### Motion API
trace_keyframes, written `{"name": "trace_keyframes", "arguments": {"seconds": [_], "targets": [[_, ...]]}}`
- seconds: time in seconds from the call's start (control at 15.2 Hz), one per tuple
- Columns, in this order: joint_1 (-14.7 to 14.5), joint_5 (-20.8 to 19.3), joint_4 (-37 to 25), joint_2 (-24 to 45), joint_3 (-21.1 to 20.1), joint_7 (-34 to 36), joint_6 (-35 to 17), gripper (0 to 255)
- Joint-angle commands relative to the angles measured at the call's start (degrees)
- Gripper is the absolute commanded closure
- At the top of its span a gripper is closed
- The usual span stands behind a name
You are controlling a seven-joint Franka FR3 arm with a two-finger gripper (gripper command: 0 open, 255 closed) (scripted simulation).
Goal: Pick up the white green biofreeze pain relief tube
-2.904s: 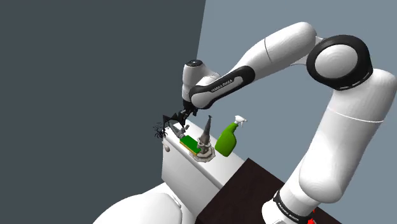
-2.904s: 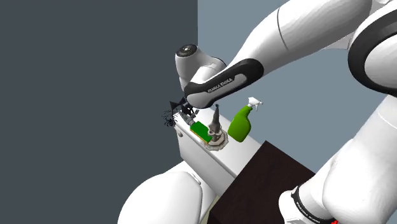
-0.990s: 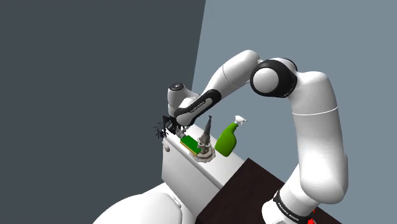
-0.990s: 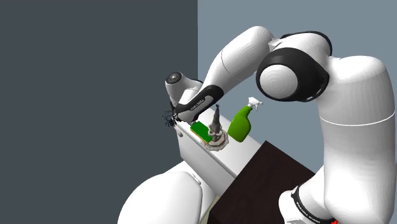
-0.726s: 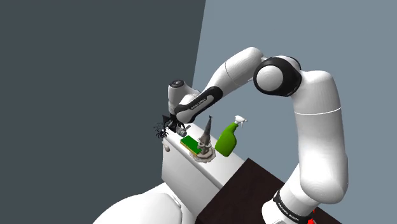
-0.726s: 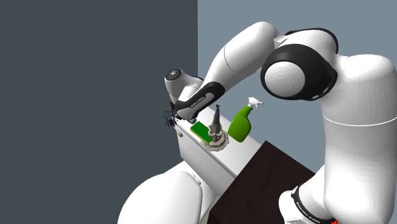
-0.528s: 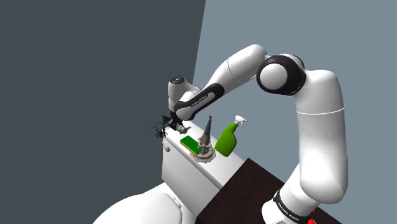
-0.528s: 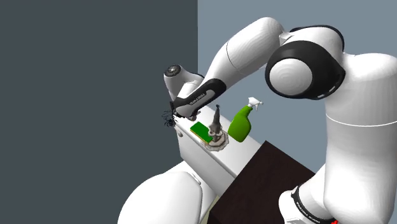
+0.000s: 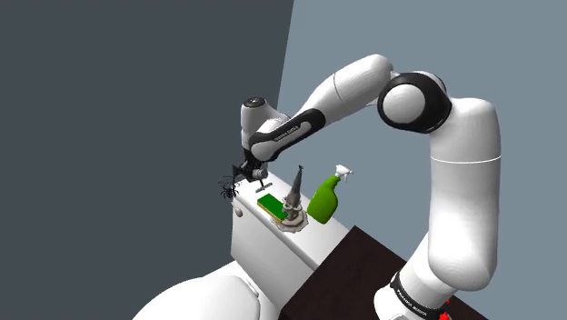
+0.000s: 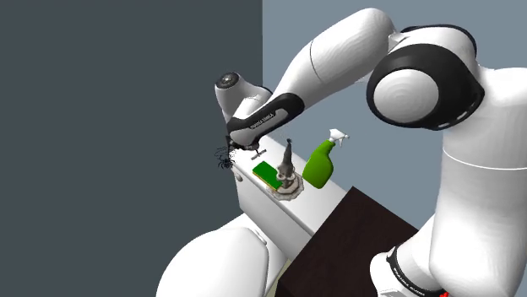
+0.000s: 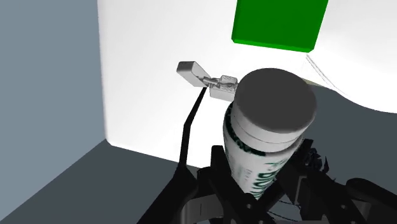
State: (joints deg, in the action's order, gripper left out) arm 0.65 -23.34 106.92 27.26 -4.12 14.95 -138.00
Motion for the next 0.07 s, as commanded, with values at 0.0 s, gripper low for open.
{"name": "trace_keyframes", "arguments": {"seconds": [0.0], "targets": [[0.03,0.11,0.12,-0.4,-0.07,-0.11,0.28,255]]}}
